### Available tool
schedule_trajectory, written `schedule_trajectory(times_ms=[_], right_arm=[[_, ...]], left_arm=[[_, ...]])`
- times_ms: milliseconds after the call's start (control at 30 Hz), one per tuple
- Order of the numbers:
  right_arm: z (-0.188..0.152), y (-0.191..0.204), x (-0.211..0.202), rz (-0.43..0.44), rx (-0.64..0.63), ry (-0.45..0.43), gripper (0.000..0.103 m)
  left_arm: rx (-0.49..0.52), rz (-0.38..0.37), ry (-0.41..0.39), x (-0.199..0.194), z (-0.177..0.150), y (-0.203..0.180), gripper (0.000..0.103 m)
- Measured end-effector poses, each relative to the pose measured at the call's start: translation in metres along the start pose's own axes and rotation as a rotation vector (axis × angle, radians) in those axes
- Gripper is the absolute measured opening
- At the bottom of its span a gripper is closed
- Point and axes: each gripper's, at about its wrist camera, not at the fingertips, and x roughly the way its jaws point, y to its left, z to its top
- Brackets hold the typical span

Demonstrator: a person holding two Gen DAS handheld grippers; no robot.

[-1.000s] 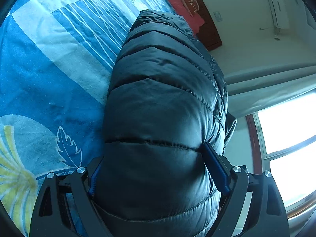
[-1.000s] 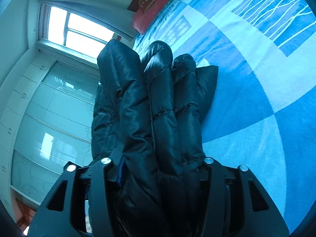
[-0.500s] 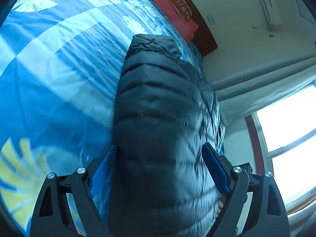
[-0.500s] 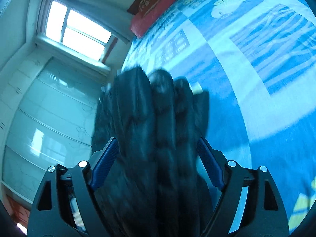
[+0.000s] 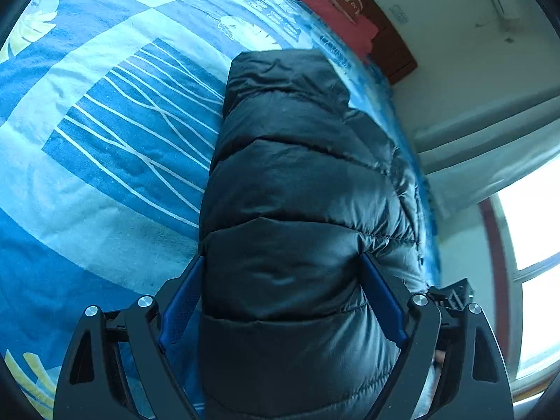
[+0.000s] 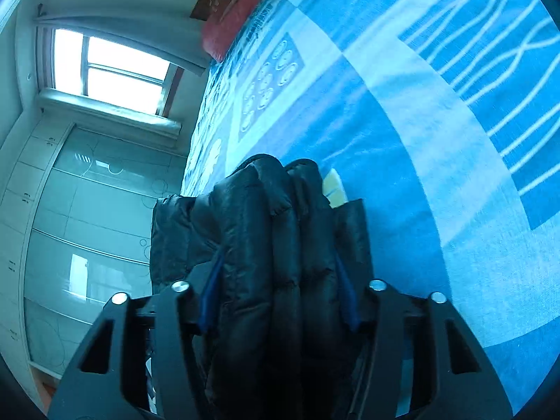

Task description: Fold large clothes

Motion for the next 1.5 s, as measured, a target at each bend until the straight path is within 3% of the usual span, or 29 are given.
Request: schedule_trajectory(times_ms=[100,967,1200,1500], right_arm=[[-0.004,-0.008,0.001,0.023,0.011,-0.001,0.046],[-0.010,-0.017,-0.005,0.054,0.005,-0.021,0.043],[-0.012,-0.008,-0.002,0.032,-0.031,-0.065,0.040],[-0.010,-0.008,0.001,0.049,-0.025,-0.073,0.039]], left_arm=[[0.030,0.042,-0.010,0.007,-0.004,-0.002,0.084],[0.031,0.015,-0.016,0.004,-0.013,0.010,0.084],[0.050,0.017,-0.017,0.004,-0.003,0.007,0.078],[0.060,0.015,-0.011,0.009,0.006,0.008,0.078]])
